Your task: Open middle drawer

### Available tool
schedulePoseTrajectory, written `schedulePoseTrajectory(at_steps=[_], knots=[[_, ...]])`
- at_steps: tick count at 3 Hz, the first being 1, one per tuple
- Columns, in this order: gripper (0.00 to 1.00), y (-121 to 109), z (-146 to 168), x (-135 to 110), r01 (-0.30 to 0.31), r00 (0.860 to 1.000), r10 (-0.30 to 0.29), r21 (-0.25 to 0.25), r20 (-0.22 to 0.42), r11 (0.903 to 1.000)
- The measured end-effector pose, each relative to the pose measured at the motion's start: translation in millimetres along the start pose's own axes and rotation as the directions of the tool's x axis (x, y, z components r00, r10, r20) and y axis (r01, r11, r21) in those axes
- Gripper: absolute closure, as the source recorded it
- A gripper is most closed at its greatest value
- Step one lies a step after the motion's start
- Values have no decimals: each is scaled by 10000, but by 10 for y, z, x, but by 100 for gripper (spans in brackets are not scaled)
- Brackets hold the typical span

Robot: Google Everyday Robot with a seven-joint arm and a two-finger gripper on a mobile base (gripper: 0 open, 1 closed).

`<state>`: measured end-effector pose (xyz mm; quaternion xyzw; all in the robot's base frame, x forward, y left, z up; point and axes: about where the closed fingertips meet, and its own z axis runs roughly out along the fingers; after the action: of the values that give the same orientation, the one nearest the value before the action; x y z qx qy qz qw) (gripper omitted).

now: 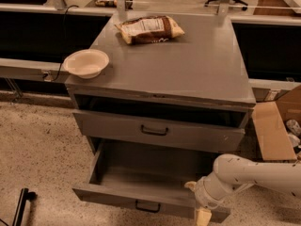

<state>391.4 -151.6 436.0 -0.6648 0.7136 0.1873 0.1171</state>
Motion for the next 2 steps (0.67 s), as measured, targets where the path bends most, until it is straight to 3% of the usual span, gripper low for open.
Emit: schedulePoseTrajectory(at_steps=[1, 2], knots=[[0, -16, -20, -7, 20, 10000, -19, 62, -46, 10000], [0, -139, -244, -77, 166, 9994, -146, 658, -319, 9977]])
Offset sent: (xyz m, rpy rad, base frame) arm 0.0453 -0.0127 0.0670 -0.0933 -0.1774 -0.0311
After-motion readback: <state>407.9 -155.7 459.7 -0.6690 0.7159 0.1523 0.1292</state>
